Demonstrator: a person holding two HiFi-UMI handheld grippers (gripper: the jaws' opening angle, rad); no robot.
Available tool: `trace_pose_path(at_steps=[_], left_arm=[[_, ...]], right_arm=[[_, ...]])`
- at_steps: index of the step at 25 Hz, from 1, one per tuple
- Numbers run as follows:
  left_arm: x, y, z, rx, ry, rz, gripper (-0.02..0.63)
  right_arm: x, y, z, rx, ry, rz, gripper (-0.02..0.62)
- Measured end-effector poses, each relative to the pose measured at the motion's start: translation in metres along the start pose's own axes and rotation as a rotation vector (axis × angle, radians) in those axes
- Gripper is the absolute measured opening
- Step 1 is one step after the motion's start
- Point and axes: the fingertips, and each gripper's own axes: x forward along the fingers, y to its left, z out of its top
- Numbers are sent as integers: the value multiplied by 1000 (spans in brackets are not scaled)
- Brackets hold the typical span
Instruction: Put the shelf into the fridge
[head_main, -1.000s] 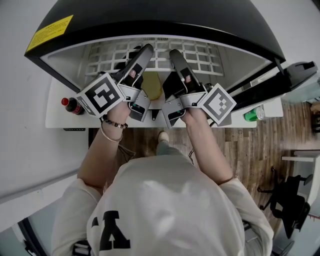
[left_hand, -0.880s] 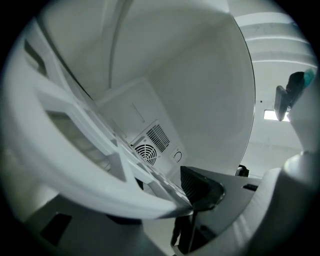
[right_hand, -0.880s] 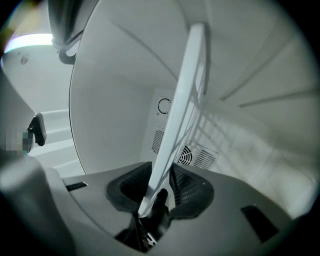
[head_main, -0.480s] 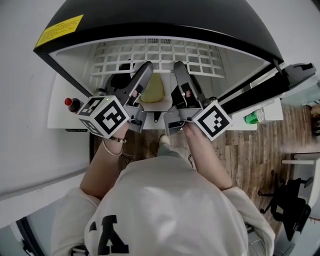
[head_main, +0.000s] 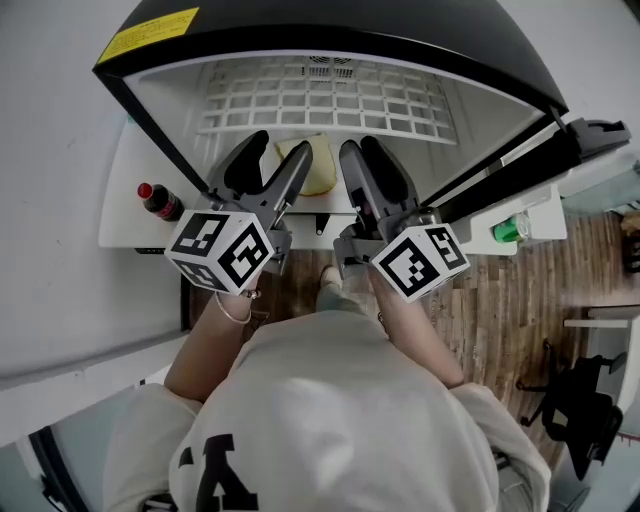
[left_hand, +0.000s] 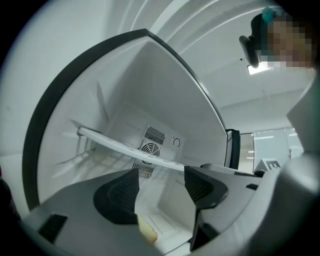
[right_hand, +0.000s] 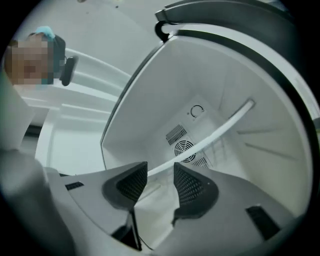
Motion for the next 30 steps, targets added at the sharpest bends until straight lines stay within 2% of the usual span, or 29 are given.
trace_pose_path(at_steps=[5,8,9,12,17,21,25,30], left_arm=[[-17,-15,0,98,-2,-1,272],[-28,-22,-3,134,-1,-6,266],[-31,-24,-4,141,0,-6,252],[-42,-31,-6,169,-5,-9,171],[-56,-45,-9,219,-20,-38,25],[-60,-60,-14,265,-26,-83,6],[-63,-72,-14,266,-48,-136,6],[-70,-80,-20,283,-37,-151,6]], right_arm=[[-11,21,-6,-93,8,18,158],[-18,34,-10,-170,16,32,90],[-21,38,-11,-195,18,36,84],[-30,49,-16,-239,23,50,64],[-43,55,-26,-238,35,64,46],[-50,59,-28,-246,34,91,38],[-53,69,-34,-264,48,128,38],[-64,73,-34,-301,46,128,38]])
